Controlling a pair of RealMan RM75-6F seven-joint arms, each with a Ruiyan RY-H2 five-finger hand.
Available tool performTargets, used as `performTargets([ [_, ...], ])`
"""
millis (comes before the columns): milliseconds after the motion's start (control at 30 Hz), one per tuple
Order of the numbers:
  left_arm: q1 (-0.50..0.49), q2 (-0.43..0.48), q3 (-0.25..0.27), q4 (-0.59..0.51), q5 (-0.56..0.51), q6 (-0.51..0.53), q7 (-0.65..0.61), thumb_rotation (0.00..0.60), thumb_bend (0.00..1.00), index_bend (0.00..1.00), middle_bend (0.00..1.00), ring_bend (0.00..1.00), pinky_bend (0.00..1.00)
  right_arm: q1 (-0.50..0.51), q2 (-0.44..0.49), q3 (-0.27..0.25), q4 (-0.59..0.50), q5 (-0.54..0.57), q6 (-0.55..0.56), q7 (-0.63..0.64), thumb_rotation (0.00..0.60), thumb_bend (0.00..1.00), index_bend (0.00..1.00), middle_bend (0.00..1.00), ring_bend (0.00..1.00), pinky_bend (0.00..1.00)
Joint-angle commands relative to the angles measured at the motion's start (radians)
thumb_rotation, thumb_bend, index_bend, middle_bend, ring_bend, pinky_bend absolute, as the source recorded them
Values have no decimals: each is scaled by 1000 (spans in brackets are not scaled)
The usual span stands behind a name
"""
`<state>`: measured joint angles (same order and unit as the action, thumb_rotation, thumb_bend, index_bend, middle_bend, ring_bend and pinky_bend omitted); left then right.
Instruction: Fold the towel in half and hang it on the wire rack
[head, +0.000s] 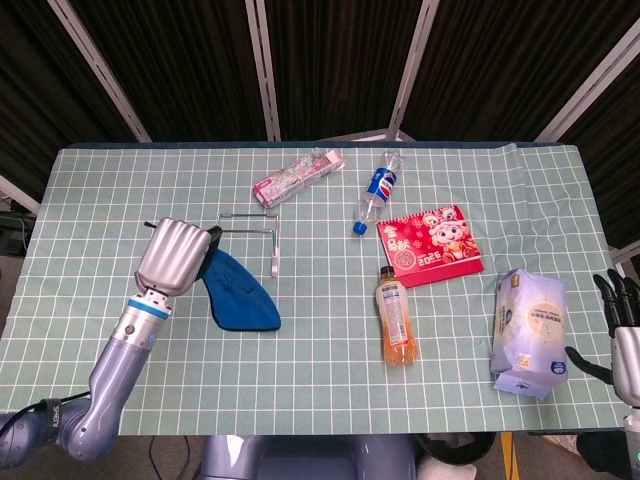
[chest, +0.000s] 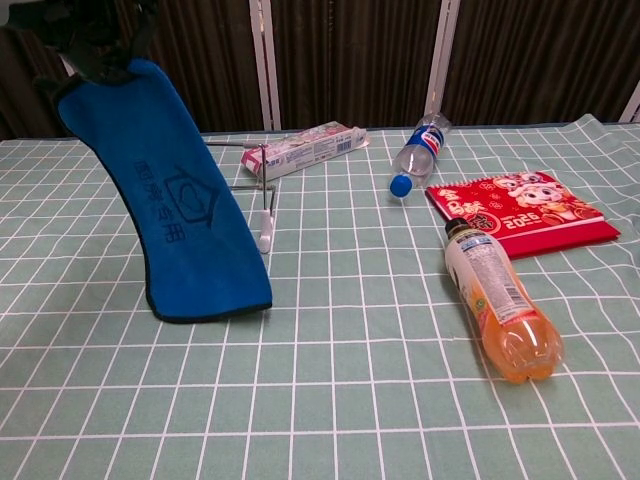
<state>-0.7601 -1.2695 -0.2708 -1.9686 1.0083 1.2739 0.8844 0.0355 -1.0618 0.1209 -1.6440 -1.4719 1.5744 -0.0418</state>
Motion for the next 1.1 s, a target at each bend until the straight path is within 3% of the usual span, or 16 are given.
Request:
performTargets([
  [33, -61, 6, -45, 33, -64, -4, 68, 600, 752, 928, 1000, 1000, 1000, 0, 0, 2, 1, 3, -1, 1, 600, 0, 0, 0, 0, 0],
  [367, -157, 37, -68, 186, -28, -106, 50, 600, 752, 928, 1000, 1000, 1000, 3, 1, 16, 10, 39, -16, 14, 600, 0, 0, 0, 0, 0],
  [667, -252, 55, -48, 322, -17, -279, 1, 600, 752, 932, 1000, 1000, 1000, 10, -9, 19, 18, 58, -33, -4, 600, 0, 0, 0, 0, 0],
  [867, -312, 23, -21, 494, 95, -366, -95, 600, 751, 937, 1000, 1000, 1000, 13, -16, 22, 20, 71, -41, -18, 600, 0, 0, 0, 0, 0],
  [1100, -370, -64, -12, 692, 121, -440, -200, 600, 754, 939, 1000, 999, 1000, 21, -30, 28, 33, 101, -63, -41, 600, 0, 0, 0, 0, 0],
])
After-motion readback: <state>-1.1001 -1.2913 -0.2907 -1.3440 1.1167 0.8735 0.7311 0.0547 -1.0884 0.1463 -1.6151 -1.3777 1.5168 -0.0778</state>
